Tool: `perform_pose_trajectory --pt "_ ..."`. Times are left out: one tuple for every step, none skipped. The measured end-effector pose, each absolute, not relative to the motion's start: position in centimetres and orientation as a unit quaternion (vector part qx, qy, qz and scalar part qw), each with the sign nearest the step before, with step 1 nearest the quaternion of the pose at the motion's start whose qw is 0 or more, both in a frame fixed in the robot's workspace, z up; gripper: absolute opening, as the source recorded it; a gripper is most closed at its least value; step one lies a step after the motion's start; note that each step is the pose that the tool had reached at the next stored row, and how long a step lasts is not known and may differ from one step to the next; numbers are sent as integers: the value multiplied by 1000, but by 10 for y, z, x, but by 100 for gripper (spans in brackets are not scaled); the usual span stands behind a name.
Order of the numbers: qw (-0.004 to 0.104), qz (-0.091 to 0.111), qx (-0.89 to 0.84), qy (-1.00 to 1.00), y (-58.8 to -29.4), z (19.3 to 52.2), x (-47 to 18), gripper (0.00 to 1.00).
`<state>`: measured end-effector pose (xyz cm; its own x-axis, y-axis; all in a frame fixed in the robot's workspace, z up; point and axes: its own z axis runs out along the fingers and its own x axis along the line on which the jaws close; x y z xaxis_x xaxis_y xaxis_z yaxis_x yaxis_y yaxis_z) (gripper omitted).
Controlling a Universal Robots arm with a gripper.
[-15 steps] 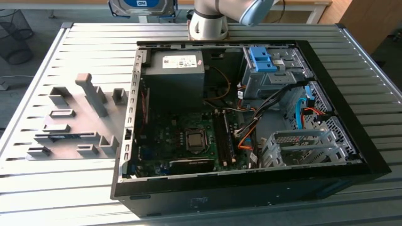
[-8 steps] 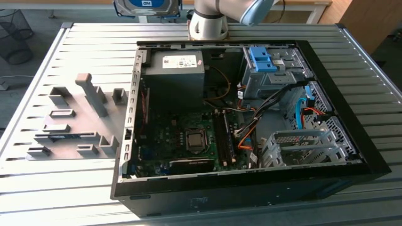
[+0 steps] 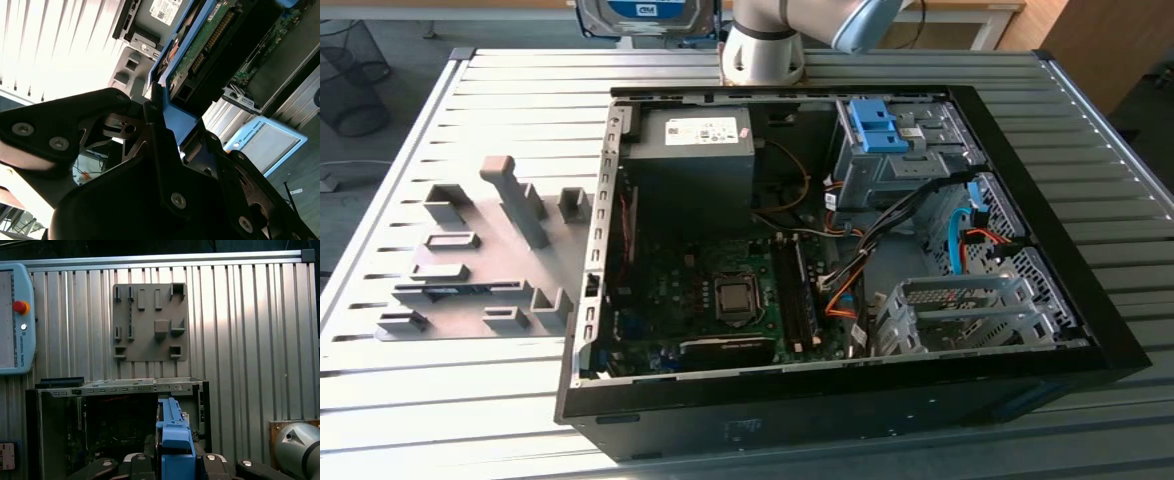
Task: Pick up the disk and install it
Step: 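Pick up the disk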
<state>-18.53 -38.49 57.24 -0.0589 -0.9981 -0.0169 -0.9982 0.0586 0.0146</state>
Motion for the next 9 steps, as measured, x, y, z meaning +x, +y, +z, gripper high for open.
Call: perform_pose_trajectory --pt "1 11 -686 728 -387 572 -185 36" --pt "1 11 -686 728 -389 572 -184 36" --pt "1 11 -686 728 -391 572 -184 36" --pt "1 11 -686 728 -394 572 -184 36" --pt "1 11 -686 728 -396 572 -184 36" --pt "1 11 -686 728 -398 572 -183 36" --pt "1 11 -686 728 -399 572 -183 36" --pt "1 11 -686 728 -401 572 -182 36" --pt "1 11 -686 728 -402 572 -182 36"
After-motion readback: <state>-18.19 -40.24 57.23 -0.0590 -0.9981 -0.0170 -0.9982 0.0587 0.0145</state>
